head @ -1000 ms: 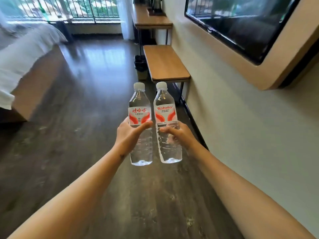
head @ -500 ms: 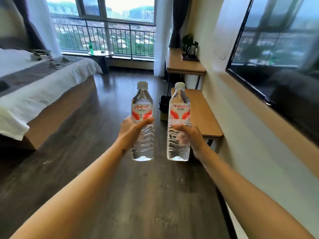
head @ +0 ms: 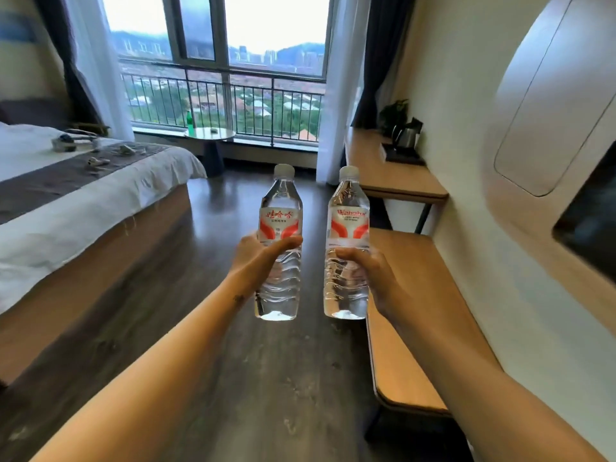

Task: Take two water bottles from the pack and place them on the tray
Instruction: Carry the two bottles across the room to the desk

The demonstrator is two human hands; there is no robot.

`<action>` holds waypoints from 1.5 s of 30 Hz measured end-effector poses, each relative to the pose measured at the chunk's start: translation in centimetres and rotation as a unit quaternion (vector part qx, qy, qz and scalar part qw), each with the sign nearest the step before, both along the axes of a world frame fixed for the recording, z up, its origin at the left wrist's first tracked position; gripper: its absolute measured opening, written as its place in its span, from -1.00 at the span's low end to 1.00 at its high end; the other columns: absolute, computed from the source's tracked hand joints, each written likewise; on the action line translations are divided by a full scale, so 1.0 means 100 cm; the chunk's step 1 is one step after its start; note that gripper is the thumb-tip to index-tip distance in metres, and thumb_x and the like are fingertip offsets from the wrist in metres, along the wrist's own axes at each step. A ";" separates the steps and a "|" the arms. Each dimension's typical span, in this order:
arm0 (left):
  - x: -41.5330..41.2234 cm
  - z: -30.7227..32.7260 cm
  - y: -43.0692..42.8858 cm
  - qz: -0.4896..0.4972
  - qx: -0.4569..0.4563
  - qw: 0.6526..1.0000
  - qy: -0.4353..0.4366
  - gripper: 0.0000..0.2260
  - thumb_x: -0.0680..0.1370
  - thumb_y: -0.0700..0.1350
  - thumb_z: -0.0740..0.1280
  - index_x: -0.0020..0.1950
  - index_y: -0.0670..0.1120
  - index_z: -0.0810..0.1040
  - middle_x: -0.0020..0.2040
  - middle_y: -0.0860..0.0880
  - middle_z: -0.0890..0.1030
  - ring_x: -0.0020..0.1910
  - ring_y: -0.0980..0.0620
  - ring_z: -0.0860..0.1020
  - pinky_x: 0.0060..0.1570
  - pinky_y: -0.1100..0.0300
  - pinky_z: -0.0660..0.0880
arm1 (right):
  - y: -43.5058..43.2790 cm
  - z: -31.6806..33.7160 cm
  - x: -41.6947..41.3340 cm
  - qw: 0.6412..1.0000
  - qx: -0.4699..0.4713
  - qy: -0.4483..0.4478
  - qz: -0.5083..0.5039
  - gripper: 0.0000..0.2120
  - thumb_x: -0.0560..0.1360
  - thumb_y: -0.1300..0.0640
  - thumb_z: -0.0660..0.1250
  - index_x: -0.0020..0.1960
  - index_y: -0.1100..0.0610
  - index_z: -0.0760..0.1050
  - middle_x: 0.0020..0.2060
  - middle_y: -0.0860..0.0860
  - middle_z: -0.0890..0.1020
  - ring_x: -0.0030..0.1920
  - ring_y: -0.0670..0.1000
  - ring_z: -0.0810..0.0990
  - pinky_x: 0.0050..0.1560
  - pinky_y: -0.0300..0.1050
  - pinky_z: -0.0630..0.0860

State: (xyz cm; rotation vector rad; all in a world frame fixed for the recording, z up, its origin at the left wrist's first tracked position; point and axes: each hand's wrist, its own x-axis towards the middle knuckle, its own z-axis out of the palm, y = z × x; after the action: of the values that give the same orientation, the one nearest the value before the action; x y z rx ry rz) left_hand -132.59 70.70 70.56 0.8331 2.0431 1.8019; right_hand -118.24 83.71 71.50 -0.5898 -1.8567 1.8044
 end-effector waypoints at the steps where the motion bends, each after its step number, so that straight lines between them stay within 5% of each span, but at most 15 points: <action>1: -0.033 -0.001 0.024 -0.007 0.002 1.000 0.002 -0.83 0.34 0.09 0.46 -0.21 0.07 0.52 -0.23 0.03 0.64 -0.25 0.02 0.62 -0.16 0.10 0.57 | 0.020 0.000 -0.030 1.000 -0.004 0.002 -0.010 -0.87 0.46 0.21 0.27 0.01 0.13 0.45 0.02 0.26 0.57 0.09 0.34 0.55 0.21 0.22 0.46; 4: -0.118 0.007 0.089 -0.020 -0.016 1.000 -0.003 -0.77 0.29 0.15 0.46 -0.22 0.07 0.52 -0.22 0.00 0.64 -0.23 -0.01 0.61 -0.09 0.03 0.59 | 0.075 0.009 -0.108 0.999 -0.017 -0.010 -0.036 -0.90 0.45 0.21 0.29 -0.03 0.12 0.47 0.00 0.22 0.59 0.07 0.30 0.57 0.21 0.18 0.48; 8: -0.222 0.027 0.182 -0.050 -0.040 0.998 -0.006 -0.71 0.23 0.20 0.45 -0.22 0.05 0.53 -0.16 -0.09 0.67 -0.15 -0.12 0.64 0.01 -0.09 0.59 | 0.163 0.028 -0.200 0.997 0.009 -0.015 -0.071 -0.95 0.42 0.17 0.36 -0.17 0.05 0.49 -0.25 -0.01 0.69 -0.20 -0.04 0.66 -0.09 -0.19 0.57; 11: -0.299 0.026 0.257 -0.075 -0.038 0.996 -0.004 -0.70 0.22 0.20 0.43 -0.20 0.06 0.53 -0.15 -0.07 0.67 -0.13 -0.12 0.64 0.00 -0.07 0.59 | 0.237 0.028 -0.271 0.996 -0.002 -0.019 -0.087 -0.89 0.36 0.08 0.40 -0.14 0.02 0.52 -0.09 0.13 0.65 -0.02 0.18 0.62 0.12 0.10 0.52; 14: -0.375 0.007 0.330 -0.089 -0.034 0.995 0.003 -0.80 0.33 0.12 0.45 -0.19 0.06 0.53 -0.18 -0.05 0.66 -0.14 -0.10 0.64 -0.07 0.02 0.59 | 0.309 0.012 -0.345 0.993 0.003 -0.011 -0.114 -0.88 0.29 0.08 0.43 -0.19 0.05 0.55 -0.17 0.10 0.64 -0.08 0.20 0.60 0.15 0.17 0.49; 22: -0.595 0.010 0.530 -0.106 -0.035 0.994 0.006 -0.79 0.33 0.13 0.44 -0.17 0.06 0.52 -0.22 0.03 0.65 -0.24 0.06 0.63 -0.20 0.19 0.56 | 0.507 0.015 -0.567 0.993 0.036 0.017 -0.108 -0.80 0.23 0.03 0.37 -0.16 0.02 0.53 -0.22 -0.02 0.66 -0.20 0.03 0.64 -0.06 -0.04 0.56; 25: -0.678 0.022 0.591 -0.104 -0.043 0.993 0.015 -0.76 0.29 0.15 0.46 -0.20 0.05 0.53 -0.22 -0.02 0.66 -0.24 0.02 0.63 -0.11 0.10 0.58 | 0.577 0.024 -0.653 0.994 0.032 0.012 -0.105 -0.88 0.29 0.11 0.41 -0.18 0.04 0.53 -0.28 -0.02 0.66 -0.23 0.05 0.62 -0.06 -0.02 0.55; 28: -0.754 0.030 0.654 -0.097 -0.043 0.994 0.014 -0.62 0.15 0.24 0.45 -0.20 0.03 0.55 -0.21 -0.05 0.68 -0.20 -0.07 0.65 -0.03 -0.02 0.60 | 0.644 0.023 -0.729 0.993 0.030 0.006 -0.110 -0.90 0.40 0.20 0.37 -0.21 0.02 0.52 -0.43 -0.13 0.68 -0.35 -0.10 0.65 -0.27 -0.26 0.56; 30: -0.807 0.026 0.707 -0.108 -0.035 0.993 0.025 -0.69 0.23 0.19 0.47 -0.18 0.04 0.55 -0.17 -0.06 0.68 -0.17 -0.07 0.65 0.02 -0.08 0.59 | 0.694 0.015 -0.778 0.991 0.045 0.000 -0.123 -0.87 0.41 0.19 0.38 -0.26 0.00 0.53 -0.44 -0.21 0.68 -0.39 -0.19 0.64 -0.35 -0.36 0.54; 37: -0.944 0.039 0.914 -0.204 -0.027 0.977 0.062 -0.60 0.10 0.24 0.44 -0.19 0.07 0.55 -0.13 -0.11 0.68 -0.12 -0.10 0.65 0.08 -0.11 0.56 | 0.867 0.006 -0.901 0.975 0.066 -0.035 -0.208 -0.85 0.29 0.04 0.45 -0.17 0.00 0.54 -0.17 0.02 0.67 -0.12 0.04 0.65 -0.02 -0.08 0.55; 41: -0.979 0.051 1.059 -0.326 -0.036 0.943 0.057 -0.45 0.16 0.19 0.53 0.02 -0.07 0.57 -0.04 -0.15 0.68 -0.07 -0.14 0.65 0.10 -0.16 0.55 | 0.965 0.016 -0.918 0.954 0.066 -0.058 -0.287 -0.82 0.37 0.04 0.41 -0.06 -0.08 0.50 0.06 0.11 0.64 0.07 0.11 0.61 0.17 0.11 0.51; 45: -0.969 0.033 1.199 -0.424 -0.043 0.904 0.036 -0.60 0.28 0.07 0.50 0.04 -0.06 0.56 -0.05 -0.11 0.68 -0.05 -0.10 0.65 0.00 -0.01 0.60 | 1.057 0.010 -0.896 0.920 0.054 -0.083 -0.378 -0.79 0.32 0.00 0.42 -0.07 -0.07 0.50 -0.02 0.09 0.65 0.00 0.10 0.63 0.13 0.08 0.54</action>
State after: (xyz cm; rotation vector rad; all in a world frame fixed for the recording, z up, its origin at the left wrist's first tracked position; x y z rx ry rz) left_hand -229.47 190.61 73.87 1.4744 1.4029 1.1806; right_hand -207.88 189.40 72.53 -1.2421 -1.4964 1.1531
